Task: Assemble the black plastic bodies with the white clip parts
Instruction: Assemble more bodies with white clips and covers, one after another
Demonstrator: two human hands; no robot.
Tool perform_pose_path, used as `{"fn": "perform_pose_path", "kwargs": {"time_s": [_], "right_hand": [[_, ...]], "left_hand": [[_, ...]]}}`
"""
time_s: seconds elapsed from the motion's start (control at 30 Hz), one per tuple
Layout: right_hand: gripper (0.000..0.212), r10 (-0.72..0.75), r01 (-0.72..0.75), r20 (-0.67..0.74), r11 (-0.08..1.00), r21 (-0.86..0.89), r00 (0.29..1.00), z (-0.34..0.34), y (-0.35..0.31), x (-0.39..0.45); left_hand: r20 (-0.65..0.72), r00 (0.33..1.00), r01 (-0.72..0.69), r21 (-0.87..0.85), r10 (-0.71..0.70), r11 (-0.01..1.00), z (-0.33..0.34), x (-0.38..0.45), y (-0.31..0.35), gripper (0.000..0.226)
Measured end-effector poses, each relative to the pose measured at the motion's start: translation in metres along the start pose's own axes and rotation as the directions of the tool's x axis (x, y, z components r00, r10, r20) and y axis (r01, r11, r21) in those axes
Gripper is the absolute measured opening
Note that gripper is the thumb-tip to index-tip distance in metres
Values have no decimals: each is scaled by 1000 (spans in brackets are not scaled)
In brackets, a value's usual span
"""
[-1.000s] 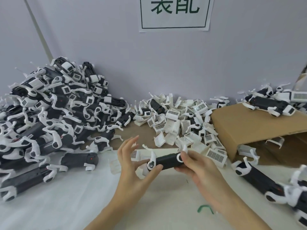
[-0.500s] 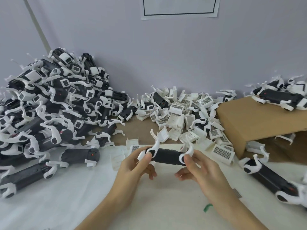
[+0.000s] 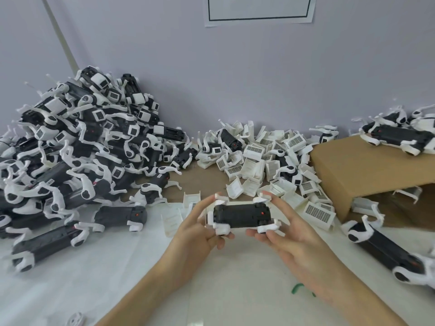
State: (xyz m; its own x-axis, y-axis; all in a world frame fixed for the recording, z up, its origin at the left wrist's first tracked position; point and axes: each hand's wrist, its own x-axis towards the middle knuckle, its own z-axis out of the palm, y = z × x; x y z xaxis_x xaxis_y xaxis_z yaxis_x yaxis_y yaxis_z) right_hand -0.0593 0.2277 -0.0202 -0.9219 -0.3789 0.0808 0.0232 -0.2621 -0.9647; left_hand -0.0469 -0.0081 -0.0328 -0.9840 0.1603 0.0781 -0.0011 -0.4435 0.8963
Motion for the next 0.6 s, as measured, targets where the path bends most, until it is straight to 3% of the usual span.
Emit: {"fn": "perform_pose_path", "kwargs": {"time_s": [0.07, 0.13, 0.23, 0.3, 0.37, 0.47, 0.6], "right_hand": [[73, -4, 2, 41, 999, 33, 999, -2, 1, 1], [80, 2, -7, 40, 993, 116, 999, -1, 2, 3], [64, 46, -55, 37, 954, 296, 998, -1, 5, 4], [46, 40, -55, 55, 951, 305, 998, 1, 6, 4], [39, 41, -44, 18, 980, 196, 999, 5, 9, 5], [56, 65, -86, -146, 986, -142, 987, 13, 13, 3], [48, -40, 4, -152, 973, -231, 988, 20, 12, -2]], "left_hand": [[-12, 999, 34, -96, -35, 995, 3, 0, 3, 77], [-84, 996, 20, -9, -21, 1000, 6, 0, 1, 61], [-175, 983, -31, 167, 60, 985, 9, -2, -4, 55], [-169, 978, -76, 263, 124, 962, 10, -4, -5, 46], [-151, 972, -121, 348, 183, 929, 10, -7, -6, 32], [-117, 967, -161, 404, 225, 900, 12, -11, -7, 32], [-130, 984, -69, 351, 122, 934, 14, -11, -2, 31]]}}
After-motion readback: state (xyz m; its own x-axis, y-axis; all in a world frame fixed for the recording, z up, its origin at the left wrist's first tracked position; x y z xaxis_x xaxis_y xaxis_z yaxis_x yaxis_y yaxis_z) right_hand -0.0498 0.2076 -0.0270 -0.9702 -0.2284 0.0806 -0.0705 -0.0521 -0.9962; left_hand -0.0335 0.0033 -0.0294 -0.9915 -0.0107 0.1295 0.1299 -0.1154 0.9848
